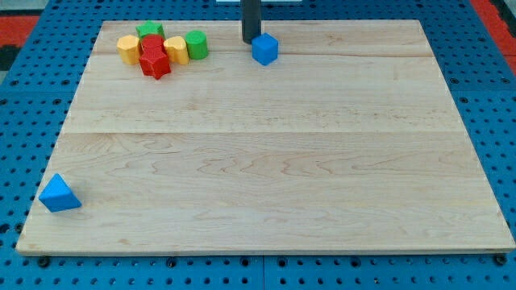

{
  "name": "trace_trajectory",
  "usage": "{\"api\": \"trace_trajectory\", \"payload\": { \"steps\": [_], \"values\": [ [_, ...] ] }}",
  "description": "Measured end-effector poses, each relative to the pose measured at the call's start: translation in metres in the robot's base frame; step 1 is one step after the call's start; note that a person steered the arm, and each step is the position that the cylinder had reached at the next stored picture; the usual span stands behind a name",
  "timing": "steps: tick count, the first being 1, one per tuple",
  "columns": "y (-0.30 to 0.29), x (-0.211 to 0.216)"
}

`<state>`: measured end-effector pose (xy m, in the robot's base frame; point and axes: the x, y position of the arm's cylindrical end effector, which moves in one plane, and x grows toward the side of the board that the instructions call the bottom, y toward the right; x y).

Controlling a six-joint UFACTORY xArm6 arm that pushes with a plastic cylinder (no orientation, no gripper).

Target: Move the blue cube to center

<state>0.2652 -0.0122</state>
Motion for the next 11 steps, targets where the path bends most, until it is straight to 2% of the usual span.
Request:
{"api": "trace_trajectory", "payload": {
  "steps": [1, 2, 3, 4, 5, 6, 7, 8, 10, 11],
  "values": [
    [0.000, 0.004],
    [0.015, -0.024],
    [0.025, 0.035],
    [-0.030, 0.079],
    [-0.030, 0.025],
    [0.034, 0.022],
    [0.041, 0.051],
    [0.027, 0.107],
    [0.042, 0.154],
    [-0.020, 0.177]
  ]
}}
